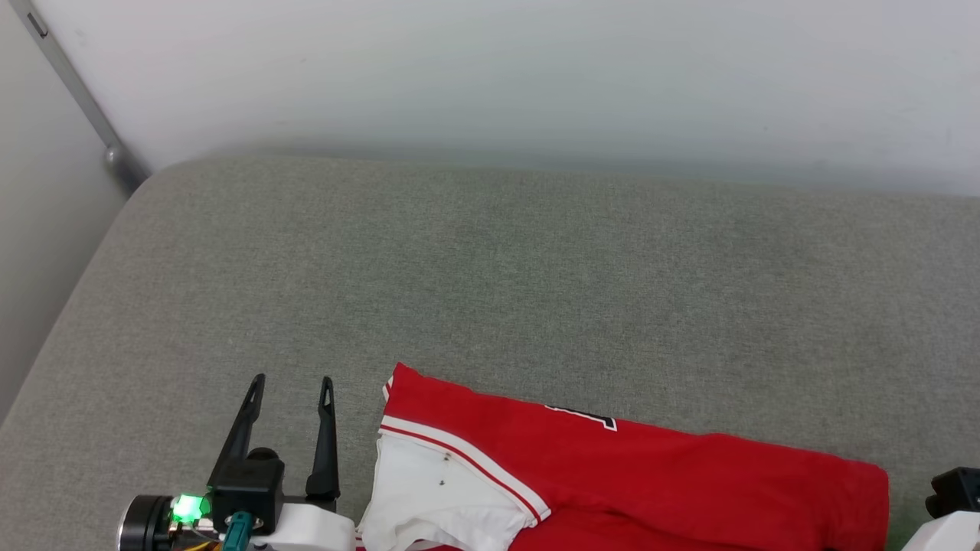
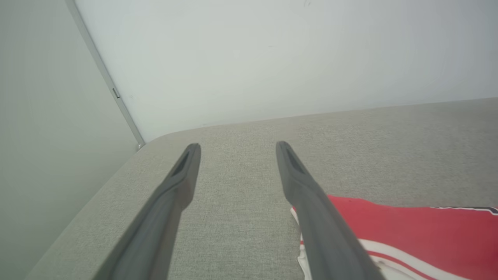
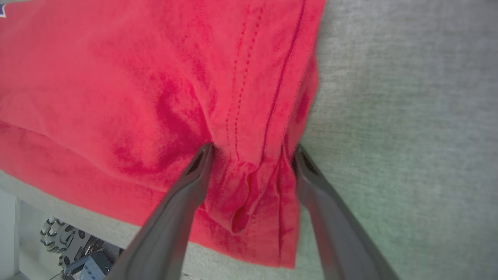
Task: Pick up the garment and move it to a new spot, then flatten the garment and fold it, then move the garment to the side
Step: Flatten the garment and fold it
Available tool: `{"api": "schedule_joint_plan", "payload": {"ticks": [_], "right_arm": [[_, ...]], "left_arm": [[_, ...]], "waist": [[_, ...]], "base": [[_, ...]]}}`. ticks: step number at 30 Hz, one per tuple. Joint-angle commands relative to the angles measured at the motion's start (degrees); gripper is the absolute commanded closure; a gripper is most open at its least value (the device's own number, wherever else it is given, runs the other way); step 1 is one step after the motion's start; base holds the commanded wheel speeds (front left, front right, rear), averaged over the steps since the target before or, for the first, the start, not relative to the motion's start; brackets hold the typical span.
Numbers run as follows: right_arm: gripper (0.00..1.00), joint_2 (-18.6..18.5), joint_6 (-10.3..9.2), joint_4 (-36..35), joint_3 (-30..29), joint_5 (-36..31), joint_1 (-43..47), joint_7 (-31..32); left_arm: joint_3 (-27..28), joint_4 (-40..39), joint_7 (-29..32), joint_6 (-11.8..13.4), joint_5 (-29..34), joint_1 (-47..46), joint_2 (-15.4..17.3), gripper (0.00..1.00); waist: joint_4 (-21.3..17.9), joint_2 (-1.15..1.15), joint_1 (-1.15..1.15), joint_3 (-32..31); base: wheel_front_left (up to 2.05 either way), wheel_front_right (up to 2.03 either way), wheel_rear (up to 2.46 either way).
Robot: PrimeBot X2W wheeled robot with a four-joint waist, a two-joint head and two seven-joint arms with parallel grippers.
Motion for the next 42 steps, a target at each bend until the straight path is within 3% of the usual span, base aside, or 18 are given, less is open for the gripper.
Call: {"api": "schedule_joint_plan", "payload": {"ticks": [1,2,3,13,22,30,34,42], "right_arm": [[0.18,3.51,0.60,0.74,3.58,0.53,1.08,2.51],[0.68,3.52,0.61,0.69,3.68,0.70,0.75,2.86],[1.00,3.41,0.61,0.63,3.56,0.68,0.31,2.76],[1.00,-1.41,0.32,-2.17,-0.43,0.71,-1.04,0.53],[1.00,-6.61,0.25,-1.75,-6.21,1.53,1.11,2.54],[1.00,-10.72,0.25,-0.80,-12.64,0.14,4.36,5.34],[1.00,-10.56,0.26,-5.55,-13.15,-0.53,5.26,6.52],[1.00,-8.15,0.27,-21.95,-9.87,-1.79,5.36,8.06]], "left_arm": [[1.33,0.35,-0.23,-0.57,1.36,1.35,-1.12,0.00],[2.62,0.71,-0.23,-1.06,2.18,1.95,-1.79,0.00],[3.73,0.94,-0.23,-1.41,2.86,2.39,-2.69,0.00],[11.00,0.24,-0.18,-6.67,10.48,7.87,-8.59,0.00],[13.88,0.39,-0.18,-11.25,14.87,10.18,-11.97,0.00],[15.82,1.05,-0.19,-13.76,17.45,11.33,-13.90,0.00],[16.80,1.41,-0.19,-14.82,18.47,11.79,-14.58,0.00],[18.86,1.47,-0.19,-17.09,18.58,11.78,-16.36,0.00]], "waist": [[0.11,0.00,0.00,-0.13],[0.12,0.00,0.00,-0.23],[0.17,0.00,0.00,-0.37],[-0.39,0.00,0.00,-2.93],[-1.30,0.00,0.00,-4.03],[-1.63,0.00,0.00,-4.50],[-1.84,0.00,0.00,-4.64],[-1.69,0.00,0.00,-4.52]], "base": [[0.00,0.00,0.00],[0.00,0.00,0.00],[0.00,0.00,0.00],[0.00,0.00,0.00],[0.00,0.00,0.00],[0.00,0.00,0.00],[0.00,0.00,0.00],[0.00,0.00,0.00]]}}
